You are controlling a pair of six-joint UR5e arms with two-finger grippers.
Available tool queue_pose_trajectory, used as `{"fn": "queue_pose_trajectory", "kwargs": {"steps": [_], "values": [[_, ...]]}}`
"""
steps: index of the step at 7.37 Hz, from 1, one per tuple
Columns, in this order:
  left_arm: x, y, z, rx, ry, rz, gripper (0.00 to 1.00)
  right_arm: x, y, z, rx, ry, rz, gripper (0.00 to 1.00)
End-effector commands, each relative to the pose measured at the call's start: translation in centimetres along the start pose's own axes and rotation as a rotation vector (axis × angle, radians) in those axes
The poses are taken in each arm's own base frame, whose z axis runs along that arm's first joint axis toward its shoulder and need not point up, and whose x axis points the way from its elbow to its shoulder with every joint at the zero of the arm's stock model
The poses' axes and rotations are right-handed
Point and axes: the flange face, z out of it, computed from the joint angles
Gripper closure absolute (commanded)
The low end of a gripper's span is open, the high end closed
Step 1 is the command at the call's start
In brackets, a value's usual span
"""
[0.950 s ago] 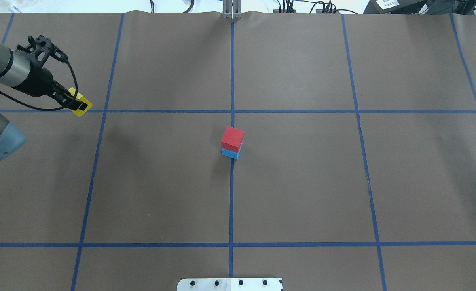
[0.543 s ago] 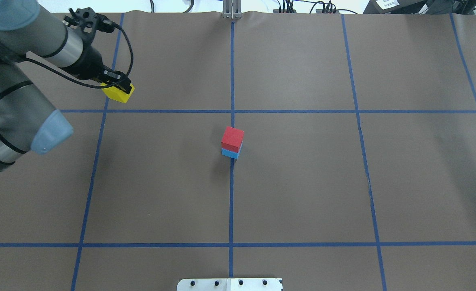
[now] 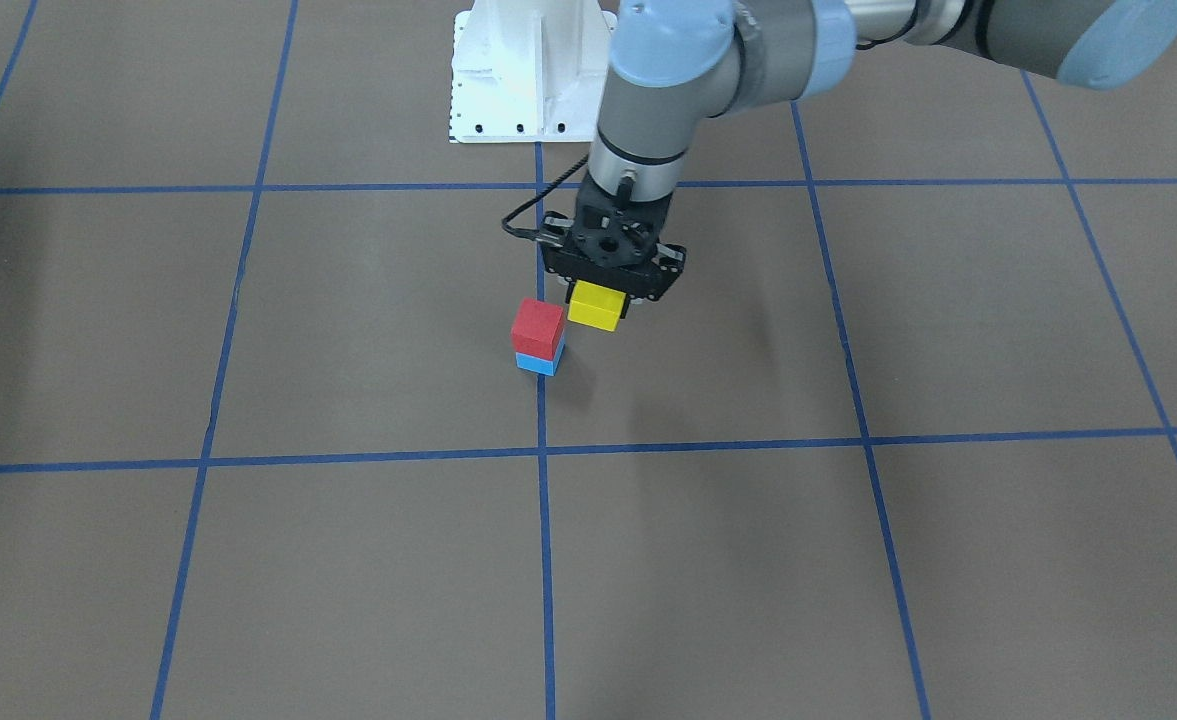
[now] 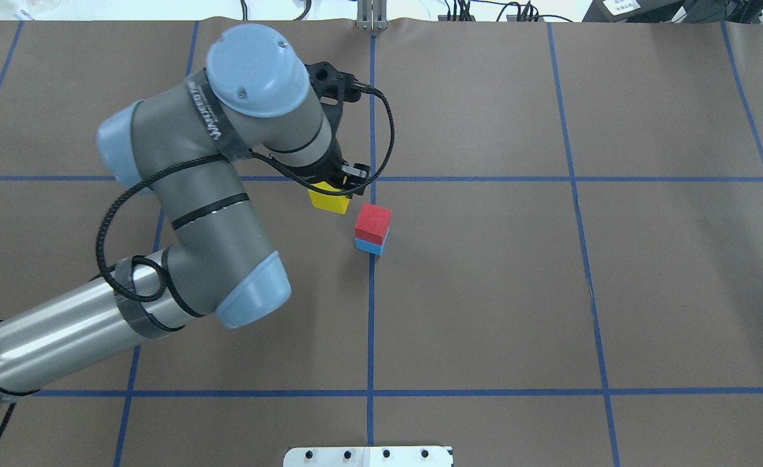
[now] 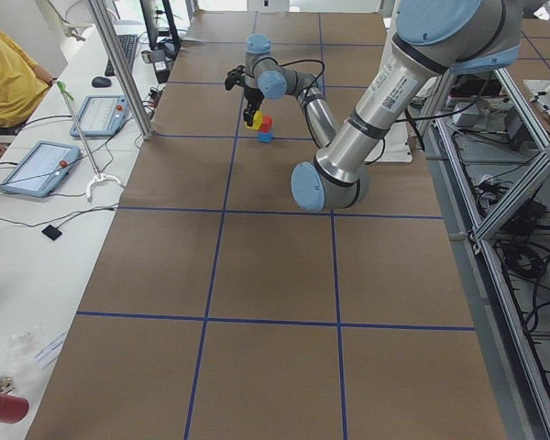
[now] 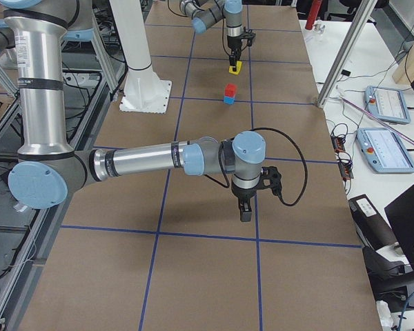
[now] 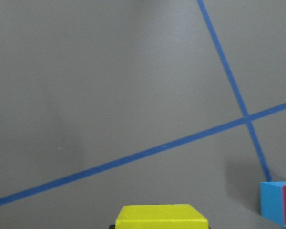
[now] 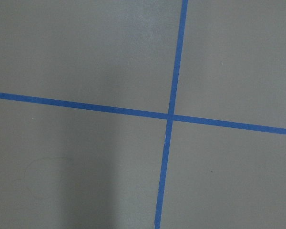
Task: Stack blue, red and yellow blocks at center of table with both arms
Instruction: 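Carry the yellow cube with the left gripper above the red cube, then lower the yellow cube onto the red cube and open the left gripper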
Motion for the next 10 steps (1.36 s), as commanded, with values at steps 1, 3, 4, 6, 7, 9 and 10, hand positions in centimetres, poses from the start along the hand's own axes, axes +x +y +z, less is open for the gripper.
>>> {"fn": "queue_pose_trajectory", "kwargs": {"steps": [1, 3, 4, 6, 7, 9, 10], "values": [[5.3, 0.7, 1.3, 0.018, -0.027, 0.005, 1.0, 0.0, 0.0, 0.0, -0.001, -0.002, 0.001, 0.0], [4.7, 0.9, 2.0, 0.011, -0.039, 0.024, 1.0, 0.0, 0.0, 0.0, 0.001, -0.002, 0.0, 0.0], [4.5, 1.1, 2.4, 0.004, -0.044, 0.041, 1.0, 0.0, 0.0, 0.0, -0.001, -0.004, 0.001, 0.0], [4.2, 1.0, 3.4, -0.006, -0.061, 0.038, 1.0, 0.0, 0.0, -0.1, 0.002, -0.003, -0.001, 0.0], [4.2, 1.0, 3.8, -0.01, -0.065, 0.039, 1.0, 0.1, 0.1, -0.1, 0.001, -0.003, 0.003, 0.0], [4.5, 0.8, 3.6, -0.007, -0.061, 0.041, 1.0, 0.2, 0.1, -0.2, 0.003, -0.003, 0.005, 0.0], [4.5, 0.8, 3.8, -0.008, -0.063, 0.04, 1.0, 0.2, 0.1, -0.2, 0.003, -0.003, 0.005, 0.0]]}}
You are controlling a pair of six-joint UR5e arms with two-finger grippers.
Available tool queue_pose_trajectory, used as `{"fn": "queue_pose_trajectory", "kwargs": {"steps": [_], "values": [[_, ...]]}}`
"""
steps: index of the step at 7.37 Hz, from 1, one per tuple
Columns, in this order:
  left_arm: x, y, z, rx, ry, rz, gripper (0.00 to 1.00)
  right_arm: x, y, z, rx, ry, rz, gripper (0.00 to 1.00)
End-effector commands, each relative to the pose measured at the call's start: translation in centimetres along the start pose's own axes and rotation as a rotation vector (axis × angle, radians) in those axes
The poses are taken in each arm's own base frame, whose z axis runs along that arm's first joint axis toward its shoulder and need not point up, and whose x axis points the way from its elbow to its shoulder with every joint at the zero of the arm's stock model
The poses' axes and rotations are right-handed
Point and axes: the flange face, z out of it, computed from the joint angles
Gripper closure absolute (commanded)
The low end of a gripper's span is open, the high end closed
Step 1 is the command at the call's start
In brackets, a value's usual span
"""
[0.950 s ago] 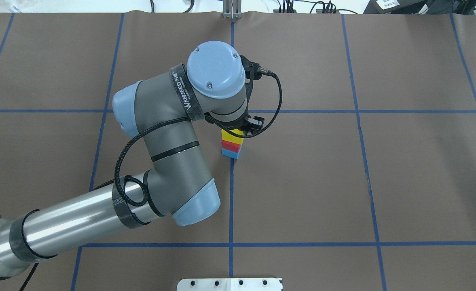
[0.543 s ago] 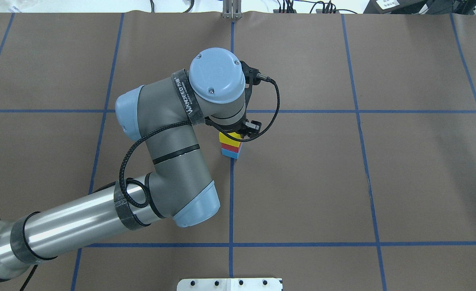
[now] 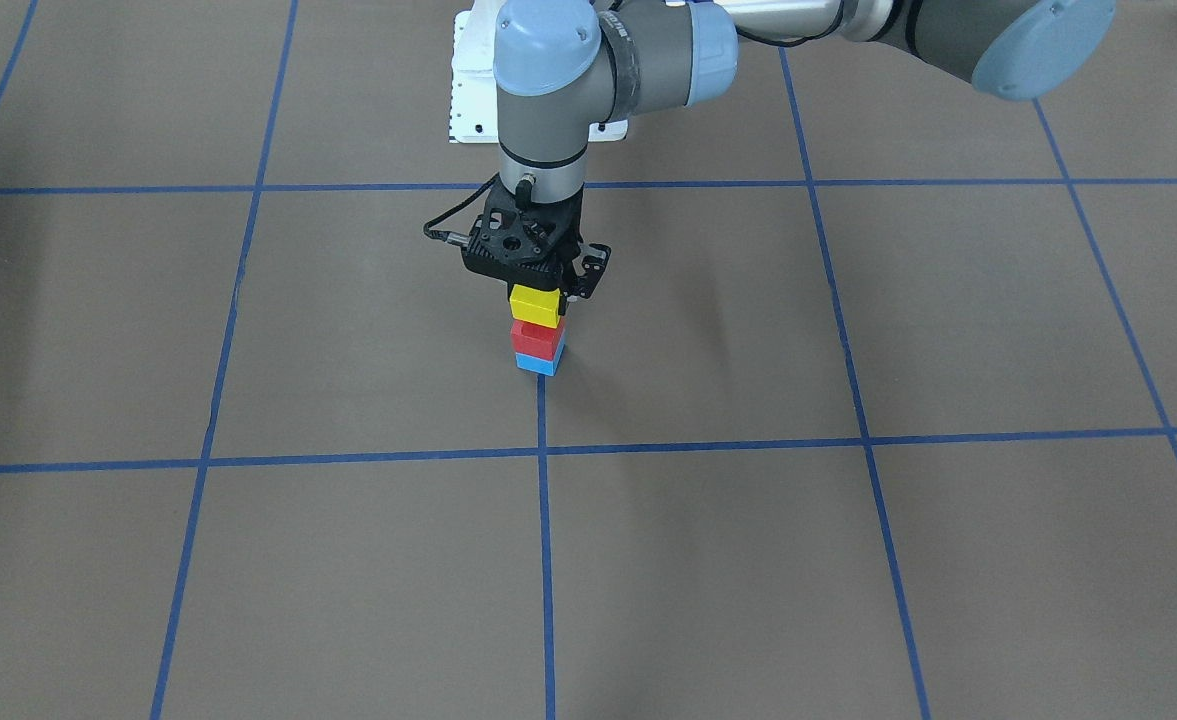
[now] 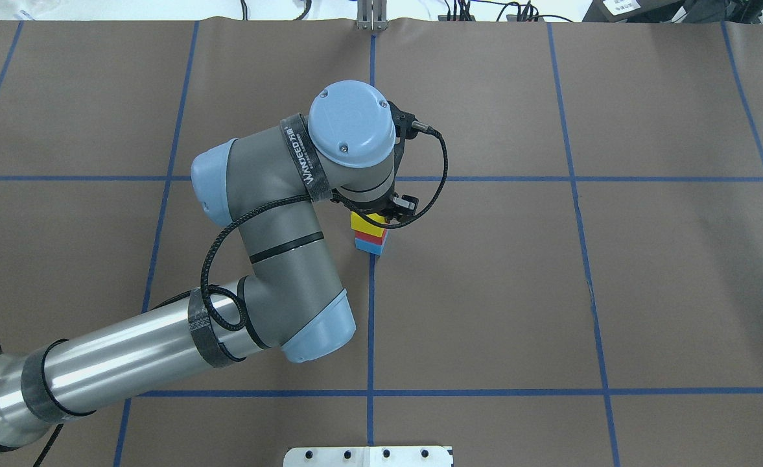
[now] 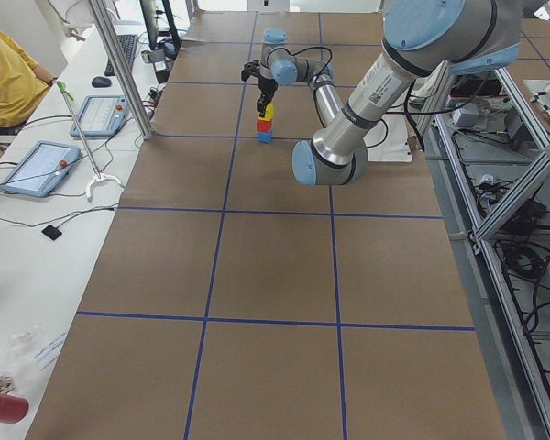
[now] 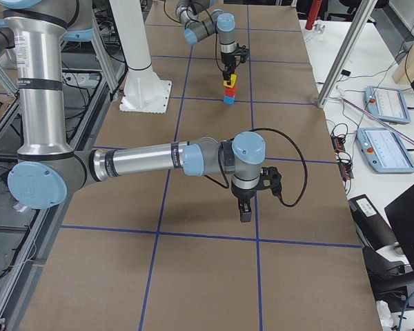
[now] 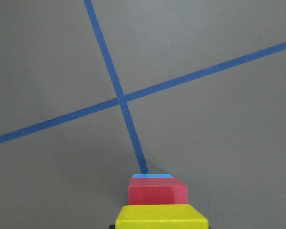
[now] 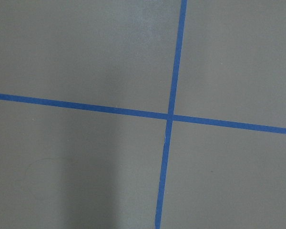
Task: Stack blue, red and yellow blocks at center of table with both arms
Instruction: 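Lower the yellow cube onto the red cube and open the left gripper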
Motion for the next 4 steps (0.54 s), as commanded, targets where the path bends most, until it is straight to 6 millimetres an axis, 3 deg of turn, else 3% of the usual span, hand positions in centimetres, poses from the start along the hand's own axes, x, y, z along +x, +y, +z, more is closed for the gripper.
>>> {"fn": "queue_pose_trajectory", "kwargs": {"steps": [1, 2, 4], "values": [[0.07, -0.07, 0.16, -0.002, -0.002, 0.0, 1.0, 0.09, 0.03, -0.06, 0.001, 0.0, 0.001, 0.0], [0.0, -0.05, 0.3, -0.003, -0.004, -0.001, 1.0, 0.09, 0.03, -0.06, 0.001, 0.0, 0.003, 0.0], [0.08, -0.17, 0.46, -0.003, -0.004, -0.001, 0.79, 0.04, 0.02, -0.12, 0.002, 0.0, 0.0, 0.0]]}}
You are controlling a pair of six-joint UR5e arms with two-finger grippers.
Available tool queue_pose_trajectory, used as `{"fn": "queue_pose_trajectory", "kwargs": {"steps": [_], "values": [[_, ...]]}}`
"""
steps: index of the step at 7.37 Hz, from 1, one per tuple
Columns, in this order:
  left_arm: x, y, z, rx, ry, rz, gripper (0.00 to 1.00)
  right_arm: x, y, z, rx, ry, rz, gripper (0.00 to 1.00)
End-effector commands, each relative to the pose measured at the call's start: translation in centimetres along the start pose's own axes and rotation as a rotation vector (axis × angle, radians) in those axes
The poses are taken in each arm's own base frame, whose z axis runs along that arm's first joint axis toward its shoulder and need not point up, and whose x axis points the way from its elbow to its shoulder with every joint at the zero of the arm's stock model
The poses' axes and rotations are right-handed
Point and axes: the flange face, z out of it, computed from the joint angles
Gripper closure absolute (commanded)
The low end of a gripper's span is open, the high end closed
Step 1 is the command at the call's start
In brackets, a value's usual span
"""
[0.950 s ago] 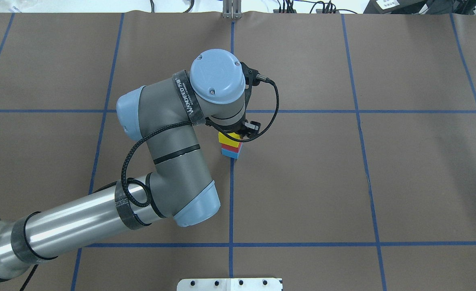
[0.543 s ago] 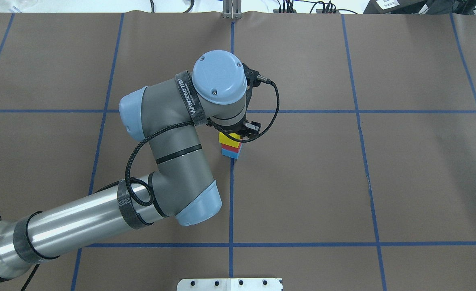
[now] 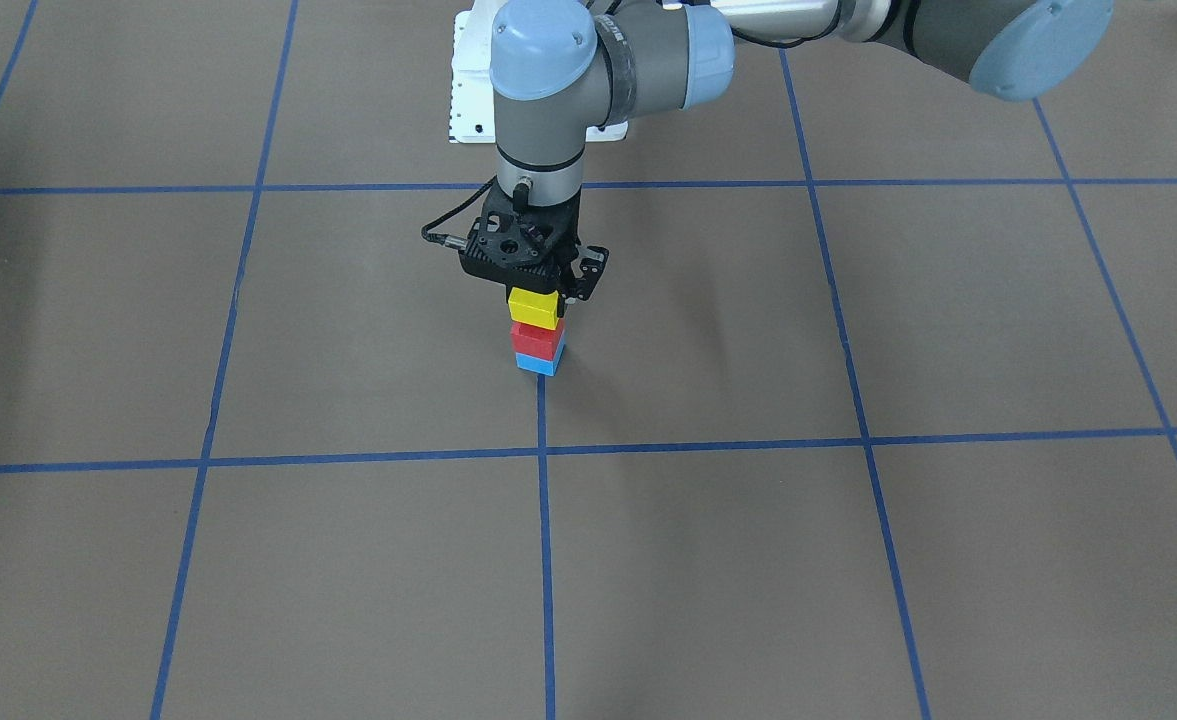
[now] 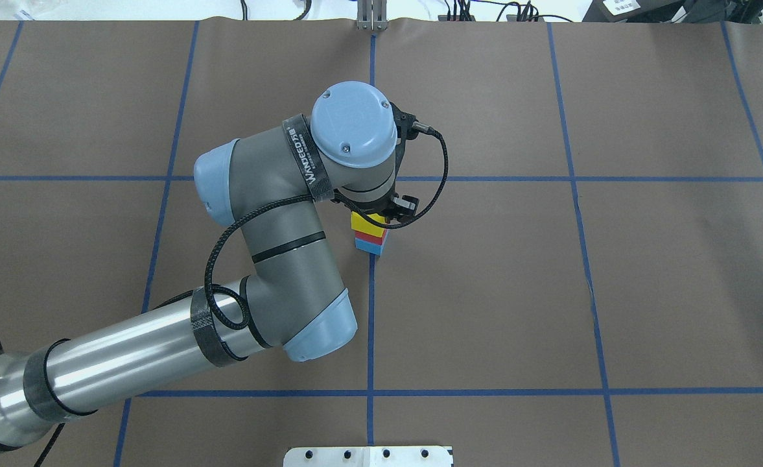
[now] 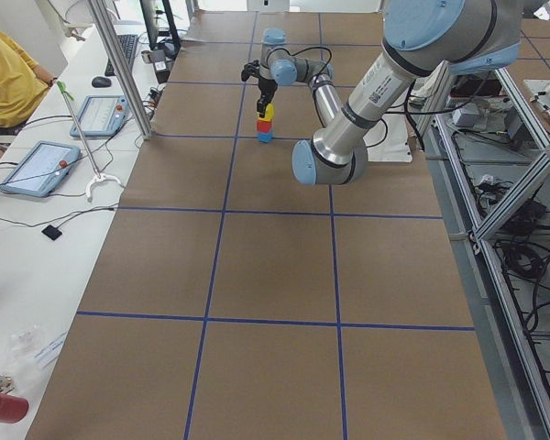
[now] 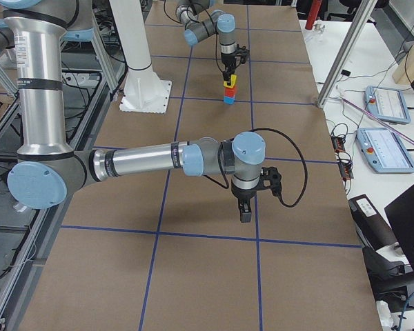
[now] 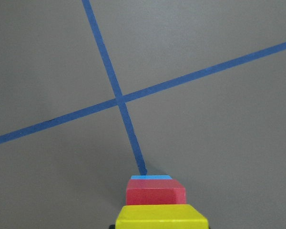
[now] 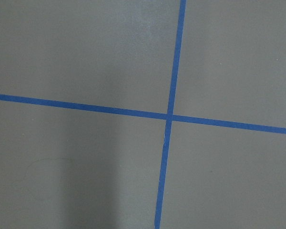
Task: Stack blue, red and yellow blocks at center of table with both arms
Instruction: 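Lower the yellow cube onto the red cube and open the left gripper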
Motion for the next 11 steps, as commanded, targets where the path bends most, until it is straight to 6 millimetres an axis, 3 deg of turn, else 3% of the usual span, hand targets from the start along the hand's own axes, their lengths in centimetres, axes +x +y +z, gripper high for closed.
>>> {"fn": "queue_pose_trajectory", "kwargs": {"steps": [1, 3, 7, 8, 11], "values": [[0.15, -0.18, 0.19, 0.0, 0.0, 0.0, 0.7, 0.01, 0.0, -0.11, 0.003, 0.0, -0.001, 0.0], [0.32, -0.13, 0.08, 0.001, 0.003, 0.002, 0.53, -0.04, -0.07, -0.16, 0.004, 0.0, -0.002, 0.0], [0.68, -0.51, 0.45, -0.006, -0.003, 0.0, 0.45, -0.03, -0.14, -0.16, 0.004, 0.0, 0.0, 0.0], [0.76, -0.55, 0.35, -0.004, -0.001, 0.0, 0.34, -0.08, -0.15, -0.21, 0.005, 0.0, -0.001, 0.0], [0.69, -0.52, 0.43, -0.005, -0.002, -0.002, 0.13, -0.03, -0.14, -0.16, 0.004, 0.0, 0.0, 0.0]]}}
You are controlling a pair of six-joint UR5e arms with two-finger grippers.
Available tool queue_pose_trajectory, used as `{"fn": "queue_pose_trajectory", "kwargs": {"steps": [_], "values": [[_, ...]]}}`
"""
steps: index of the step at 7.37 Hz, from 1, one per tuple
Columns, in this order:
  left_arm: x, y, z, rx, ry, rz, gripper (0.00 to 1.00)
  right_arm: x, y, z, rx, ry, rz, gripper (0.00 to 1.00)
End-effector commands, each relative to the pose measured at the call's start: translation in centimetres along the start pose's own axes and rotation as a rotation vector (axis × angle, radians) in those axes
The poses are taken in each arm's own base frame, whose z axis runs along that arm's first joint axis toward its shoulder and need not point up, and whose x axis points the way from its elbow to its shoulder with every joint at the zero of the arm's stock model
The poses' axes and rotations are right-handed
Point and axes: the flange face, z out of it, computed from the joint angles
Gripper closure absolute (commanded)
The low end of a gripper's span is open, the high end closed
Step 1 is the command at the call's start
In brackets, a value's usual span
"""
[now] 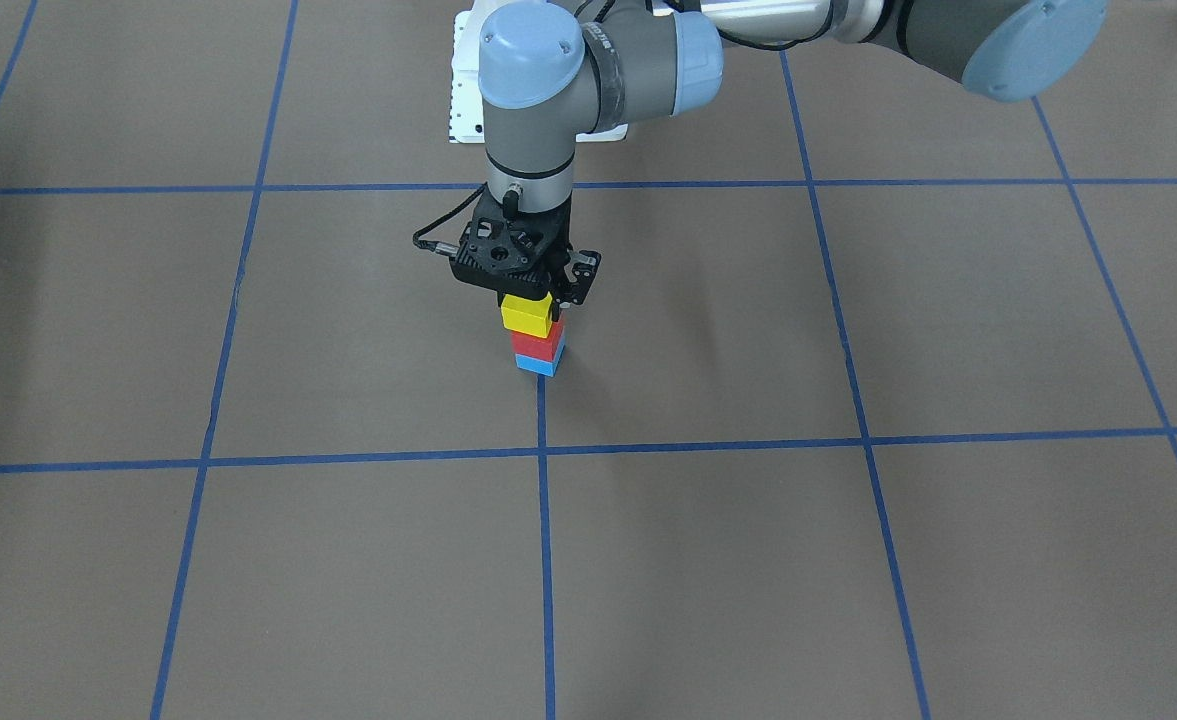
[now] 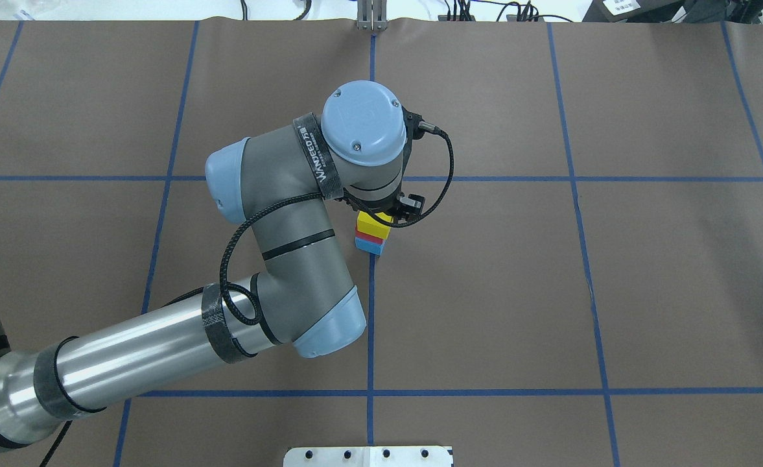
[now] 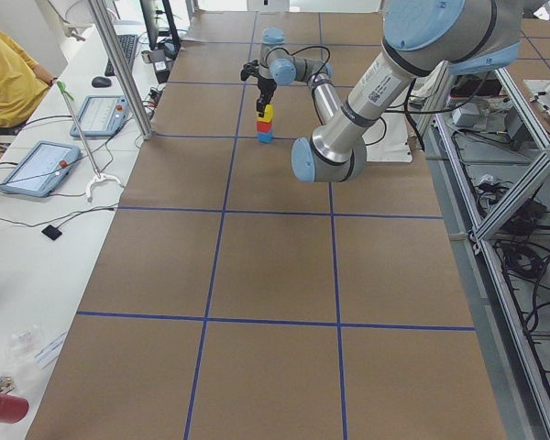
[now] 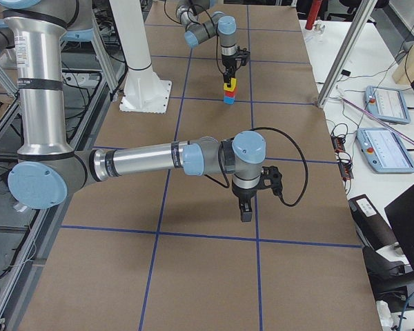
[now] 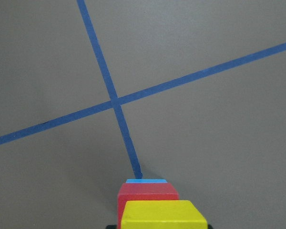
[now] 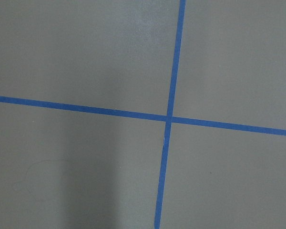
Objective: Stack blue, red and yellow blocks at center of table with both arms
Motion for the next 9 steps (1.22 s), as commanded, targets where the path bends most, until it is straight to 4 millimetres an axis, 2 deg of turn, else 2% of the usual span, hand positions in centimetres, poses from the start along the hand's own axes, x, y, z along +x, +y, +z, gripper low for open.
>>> {"fn": "queue_pose_trajectory", "kwargs": {"steps": [1, 2, 3, 4, 5, 6, 7, 8, 9], "values": [[0.0, 0.0, -0.4, 0.006, 0.005, 0.001, 0.01, -0.1, -0.1, -0.1, 0.002, 0.0, -0.002, 0.0], [-0.4, -0.1, -2.3, 0.025, 0.024, 0.002, 0.01, 0.0, -0.1, 0.0, 0.001, 0.0, -0.001, 0.0], [-2.6, -0.8, -5.1, 0.051, 0.016, 0.029, 0.01, -0.1, -0.1, -0.1, 0.002, 0.0, -0.002, 0.0], [-6.3, -0.4, -7.9, 0.029, -0.007, 0.08, 0.01, -0.1, -0.1, -0.1, 0.002, 0.0, -0.002, 0.0], [-13.4, 0.6, -10.7, 0.022, 0.004, 0.13, 0.01, -0.1, -0.1, -0.1, 0.002, -0.001, -0.003, 0.0], [-23.0, 2.6, -12.2, 0.012, -0.006, 0.191, 0.01, 0.0, 0.0, 0.0, 0.001, -0.002, -0.008, 0.0], [-34.1, 3.7, -14.6, -0.006, -0.021, 0.259, 0.01, 0.0, 0.1, 0.1, -0.001, -0.003, -0.011, 0.0], [-44.1, 5.3, -16.5, -0.039, 0.008, 0.261, 0.01, 0.1, 0.1, 0.1, -0.003, -0.003, -0.011, 0.0], [-52.5, 8.7, -17.4, -0.059, -0.025, 0.247, 0.01, 0.1, 0.2, 0.1, -0.003, -0.003, -0.011, 0.0]]}}
